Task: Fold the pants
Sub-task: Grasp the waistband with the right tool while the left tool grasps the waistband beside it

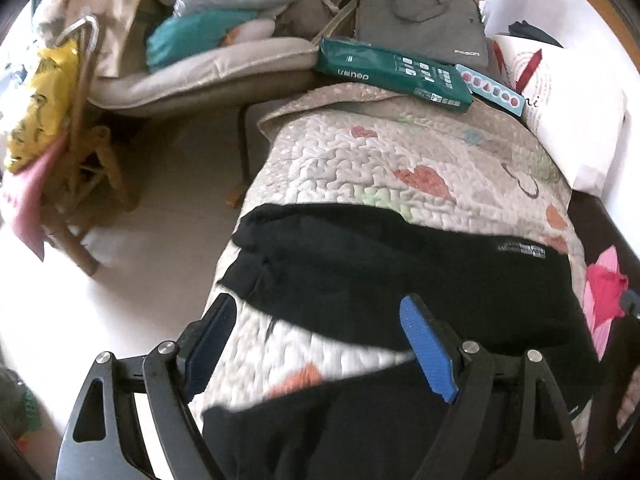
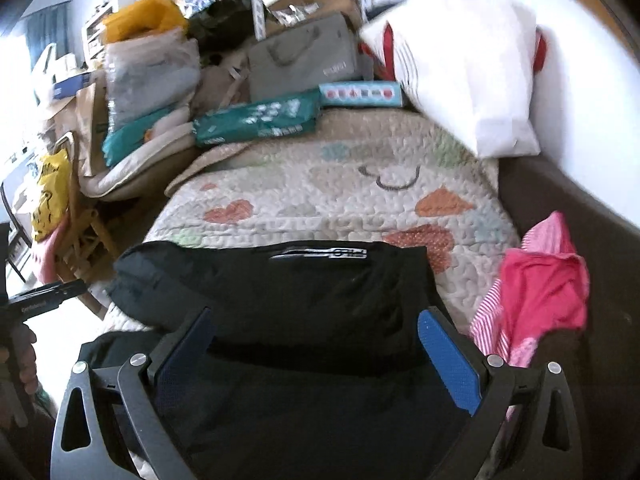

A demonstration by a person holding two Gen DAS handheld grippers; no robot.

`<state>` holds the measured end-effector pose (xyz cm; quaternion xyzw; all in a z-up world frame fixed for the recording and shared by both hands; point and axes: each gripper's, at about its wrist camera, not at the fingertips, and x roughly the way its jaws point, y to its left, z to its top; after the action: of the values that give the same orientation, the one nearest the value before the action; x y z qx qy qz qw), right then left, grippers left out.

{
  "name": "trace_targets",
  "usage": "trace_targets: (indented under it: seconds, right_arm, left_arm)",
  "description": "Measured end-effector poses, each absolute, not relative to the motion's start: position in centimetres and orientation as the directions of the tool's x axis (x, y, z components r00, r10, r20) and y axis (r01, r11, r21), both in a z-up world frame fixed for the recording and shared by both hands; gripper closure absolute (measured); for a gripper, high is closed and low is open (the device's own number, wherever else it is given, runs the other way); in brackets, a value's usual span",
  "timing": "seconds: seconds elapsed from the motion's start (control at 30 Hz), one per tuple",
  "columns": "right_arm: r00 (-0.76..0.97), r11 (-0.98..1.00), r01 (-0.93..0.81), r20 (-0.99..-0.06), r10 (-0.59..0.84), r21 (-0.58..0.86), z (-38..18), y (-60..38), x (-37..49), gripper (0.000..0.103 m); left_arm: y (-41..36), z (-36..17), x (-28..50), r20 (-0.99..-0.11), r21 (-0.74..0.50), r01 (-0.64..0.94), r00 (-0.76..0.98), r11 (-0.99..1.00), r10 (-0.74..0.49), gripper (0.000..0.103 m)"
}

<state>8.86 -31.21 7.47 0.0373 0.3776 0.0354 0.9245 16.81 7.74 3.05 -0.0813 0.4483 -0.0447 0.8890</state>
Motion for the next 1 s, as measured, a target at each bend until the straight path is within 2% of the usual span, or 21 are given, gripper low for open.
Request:
trace_targets:
  seconds: [0.2, 0.33, 0.43, 0.6, 0.9, 0.93, 0.97, 1.0]
  right_arm:
    - [0.639, 0.991, -0.014, -0.76, 0.113, 0.135, 4.2, -35.1, 16.3, 0.0]
    - [0.613, 0.99, -0.054, -0.778, 0.137, 0.132, 2.7, -35.7, 20.5, 0.001]
    - [0.595, 0.987, -0.124, -0.789, 0.157, 0.103, 1.8, -34.8, 23.2, 0.001]
    - [0.545, 0.96, -0.277, -0.814, 0.2, 0.051, -0.2, -31.7, 26.4, 0.004]
    - [0.449, 0.892, -0.452, -0.867, 0.215, -0.013, -4.4, -27.5, 29.2, 0.016]
    - [0.444, 0.886, -0.463, -0.87, 0.216, -0.016, -4.7, -27.3, 29.2, 0.017]
    - [0.442, 0.883, -0.47, -0.868, 0.225, -0.011, -4.7, -27.2, 29.1, 0.021]
    - [0.439, 0.881, -0.473, -0.868, 0.234, -0.002, -4.6, -27.2, 29.1, 0.025]
  left_arm:
    - [8.1, 1.3, 22.8, -0.811, -0.231, 0.063, 0.539, 0.971, -0.227, 0.019]
    - [7.2, 0.5, 27.1, -0.82, -0.188, 0.138, 0.522, 0.972, -0.233, 0.019]
    - [6.2, -0.3, 29.3, -0.832, -0.157, 0.196, 0.502, 0.968, -0.237, 0.019]
    - [4.5, -2.2, 32.1, -0.856, -0.175, 0.311, 0.42, 0.934, -0.3, 0.019]
    - [2.1, -4.4, 32.7, -0.889, -0.084, 0.437, 0.374, 0.896, -0.265, 0.019]
    - [2.0, -4.3, 32.7, -0.89, -0.08, 0.444, 0.372, 0.892, -0.265, 0.024]
    - [1.9, -4.1, 32.5, -0.889, -0.083, 0.451, 0.369, 0.889, -0.27, 0.042]
    - [1.8, -3.9, 32.2, -0.888, -0.082, 0.457, 0.37, 0.886, -0.274, 0.05]
